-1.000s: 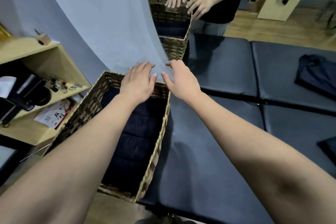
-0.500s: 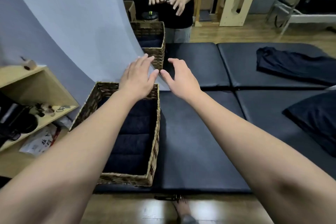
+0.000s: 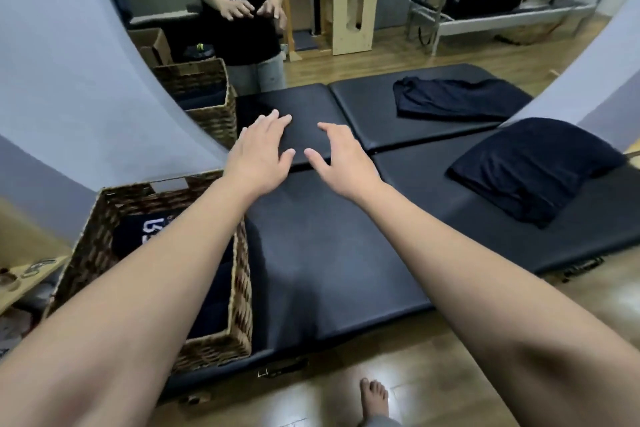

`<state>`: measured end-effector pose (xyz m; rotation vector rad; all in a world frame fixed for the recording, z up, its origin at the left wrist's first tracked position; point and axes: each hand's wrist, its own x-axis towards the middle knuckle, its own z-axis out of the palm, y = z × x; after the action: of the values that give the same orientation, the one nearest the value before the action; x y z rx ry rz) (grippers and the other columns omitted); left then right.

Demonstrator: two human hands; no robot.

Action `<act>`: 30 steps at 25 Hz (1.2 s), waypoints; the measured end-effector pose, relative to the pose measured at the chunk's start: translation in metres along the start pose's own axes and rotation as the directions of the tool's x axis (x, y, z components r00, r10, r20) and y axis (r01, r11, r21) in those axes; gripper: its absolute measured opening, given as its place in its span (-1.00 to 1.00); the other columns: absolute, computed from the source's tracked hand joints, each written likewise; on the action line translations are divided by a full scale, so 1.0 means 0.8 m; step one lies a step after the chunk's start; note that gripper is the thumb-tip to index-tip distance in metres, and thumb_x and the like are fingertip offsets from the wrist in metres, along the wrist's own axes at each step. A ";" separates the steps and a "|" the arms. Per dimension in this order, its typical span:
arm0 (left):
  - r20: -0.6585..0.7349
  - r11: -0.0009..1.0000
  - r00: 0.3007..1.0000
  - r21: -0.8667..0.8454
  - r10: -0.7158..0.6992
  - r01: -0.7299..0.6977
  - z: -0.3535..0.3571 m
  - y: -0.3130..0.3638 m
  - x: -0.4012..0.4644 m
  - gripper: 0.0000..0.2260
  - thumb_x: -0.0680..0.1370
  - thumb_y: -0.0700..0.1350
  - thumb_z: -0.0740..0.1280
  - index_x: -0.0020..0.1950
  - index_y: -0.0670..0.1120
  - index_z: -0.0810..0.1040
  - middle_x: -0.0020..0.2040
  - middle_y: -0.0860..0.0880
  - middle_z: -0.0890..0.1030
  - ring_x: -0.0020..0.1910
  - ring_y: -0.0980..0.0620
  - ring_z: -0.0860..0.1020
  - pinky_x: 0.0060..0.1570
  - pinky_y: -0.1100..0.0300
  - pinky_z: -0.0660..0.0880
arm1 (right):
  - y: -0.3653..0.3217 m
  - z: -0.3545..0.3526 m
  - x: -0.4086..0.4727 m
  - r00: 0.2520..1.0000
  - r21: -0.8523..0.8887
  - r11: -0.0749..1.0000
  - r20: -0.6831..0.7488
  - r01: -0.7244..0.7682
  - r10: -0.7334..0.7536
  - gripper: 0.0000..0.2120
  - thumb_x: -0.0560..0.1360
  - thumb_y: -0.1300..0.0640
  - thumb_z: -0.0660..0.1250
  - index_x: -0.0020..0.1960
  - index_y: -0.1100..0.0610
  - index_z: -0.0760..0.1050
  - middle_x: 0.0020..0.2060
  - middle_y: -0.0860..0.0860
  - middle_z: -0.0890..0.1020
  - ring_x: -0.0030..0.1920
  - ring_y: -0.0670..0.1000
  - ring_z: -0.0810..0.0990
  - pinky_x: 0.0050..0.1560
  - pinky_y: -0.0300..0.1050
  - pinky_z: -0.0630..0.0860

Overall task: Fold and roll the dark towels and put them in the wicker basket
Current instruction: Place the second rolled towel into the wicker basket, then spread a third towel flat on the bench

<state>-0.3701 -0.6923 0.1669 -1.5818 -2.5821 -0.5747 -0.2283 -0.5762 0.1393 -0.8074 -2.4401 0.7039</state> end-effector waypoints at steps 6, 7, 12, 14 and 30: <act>0.081 0.975 0.973 -0.061 0.216 -0.211 0.069 0.145 0.046 -0.44 0.65 0.02 0.26 0.62 0.01 0.17 0.64 -0.03 0.15 0.63 -0.05 0.08 0.58 -0.07 0.06 | 0.122 -0.092 -0.054 0.981 -0.053 0.984 -0.099 -0.173 0.167 -0.42 0.63 -0.17 0.26 0.56 0.02 0.24 0.49 -0.01 0.32 0.37 0.16 0.43 0.25 0.14 0.49; 0.098 0.967 0.963 -0.079 0.250 -0.243 0.082 0.172 0.054 -0.44 0.65 0.02 0.26 0.62 0.01 0.17 0.64 -0.03 0.15 0.62 -0.05 0.08 0.58 -0.08 0.08 | 0.144 -0.108 -0.065 0.975 -0.070 0.977 -0.117 -0.199 0.190 -0.42 0.63 -0.17 0.25 0.56 0.02 0.23 0.49 -0.01 0.32 0.36 0.17 0.44 0.25 0.14 0.49; 0.202 0.920 0.900 -0.156 0.385 -0.359 0.168 0.329 0.089 -0.44 0.66 0.02 0.26 0.63 0.02 0.16 0.65 -0.01 0.13 0.63 -0.04 0.07 0.57 -0.05 0.09 | 0.285 -0.196 -0.123 0.927 -0.102 0.927 -0.148 -0.361 0.344 -0.41 0.63 -0.17 0.25 0.57 0.02 0.21 0.49 -0.01 0.32 0.33 0.18 0.45 0.22 0.17 0.51; 0.239 0.907 0.877 -0.173 0.417 -0.384 0.203 0.387 0.101 -0.44 0.66 0.03 0.26 0.63 0.02 0.17 0.65 -0.01 0.13 0.63 -0.03 0.08 0.57 -0.04 0.09 | 0.341 -0.227 -0.143 0.907 -0.101 0.907 -0.159 -0.409 0.391 -0.41 0.63 -0.17 0.25 0.58 0.01 0.21 0.49 -0.02 0.31 0.34 0.17 0.45 0.22 0.17 0.51; 0.497 0.926 0.784 -0.138 0.371 -0.351 0.359 0.491 0.168 -0.53 0.68 0.06 0.20 0.58 0.00 0.28 0.64 0.01 0.16 0.62 0.01 0.08 0.58 -0.05 0.05 | 0.525 -0.257 -0.180 0.782 -0.122 0.773 -0.128 -0.623 0.610 -0.47 0.59 -0.18 0.32 0.47 0.00 0.32 0.37 -0.02 0.40 0.27 0.13 0.48 0.16 0.15 0.52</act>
<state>-0.0511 -0.3214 0.0432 -2.4561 -2.4632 -0.1733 0.1614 -0.3121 0.0059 -1.7153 -2.1569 0.6795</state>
